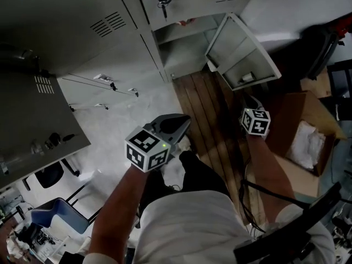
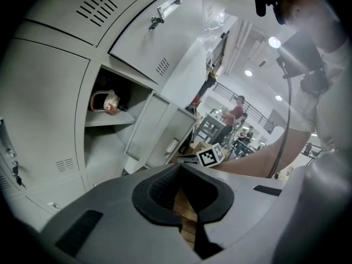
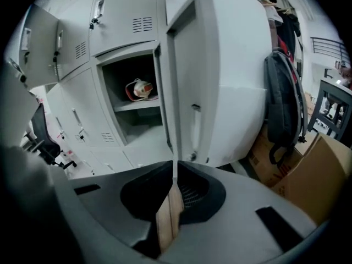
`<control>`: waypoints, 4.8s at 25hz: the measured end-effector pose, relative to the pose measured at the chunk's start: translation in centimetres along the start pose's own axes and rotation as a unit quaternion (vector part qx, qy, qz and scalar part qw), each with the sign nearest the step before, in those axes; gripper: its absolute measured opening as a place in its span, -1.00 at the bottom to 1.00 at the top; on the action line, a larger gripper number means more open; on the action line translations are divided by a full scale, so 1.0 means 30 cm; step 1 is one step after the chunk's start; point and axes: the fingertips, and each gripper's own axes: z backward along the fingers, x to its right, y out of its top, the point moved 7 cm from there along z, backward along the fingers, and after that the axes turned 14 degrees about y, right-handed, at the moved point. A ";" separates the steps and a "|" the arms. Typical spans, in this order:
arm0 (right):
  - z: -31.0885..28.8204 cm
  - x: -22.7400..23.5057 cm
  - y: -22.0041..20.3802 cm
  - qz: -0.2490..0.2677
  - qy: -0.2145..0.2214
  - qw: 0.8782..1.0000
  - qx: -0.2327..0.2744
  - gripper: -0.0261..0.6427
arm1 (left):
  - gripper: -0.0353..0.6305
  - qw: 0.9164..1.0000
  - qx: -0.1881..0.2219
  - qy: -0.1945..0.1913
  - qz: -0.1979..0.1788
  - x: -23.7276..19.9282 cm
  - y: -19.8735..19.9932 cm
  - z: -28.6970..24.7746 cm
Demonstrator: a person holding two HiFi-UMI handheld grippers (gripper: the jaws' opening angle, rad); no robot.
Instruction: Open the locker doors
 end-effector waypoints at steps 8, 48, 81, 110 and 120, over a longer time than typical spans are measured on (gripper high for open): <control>-0.126 -0.465 0.011 0.062 0.155 0.986 -0.013 -0.86 | -0.86 0.999 0.012 0.023 0.023 -0.038 -0.078 0.129; -0.910 -1.620 0.447 0.165 0.324 0.929 0.068 -0.63 | -0.86 0.987 0.002 0.138 0.084 -0.304 -0.381 0.684; -0.703 -1.617 0.239 0.171 0.264 0.948 0.053 -0.58 | -0.86 0.993 -0.007 0.098 0.072 -0.285 -0.415 0.700; -0.336 -1.319 0.014 0.131 0.220 0.966 0.027 -0.66 | -0.86 1.000 -0.018 -0.004 0.022 -0.141 -0.357 0.594; -0.227 -1.116 -0.021 0.123 0.193 0.973 0.009 -0.67 | -0.86 1.000 -0.013 -0.017 0.012 -0.094 -0.295 0.524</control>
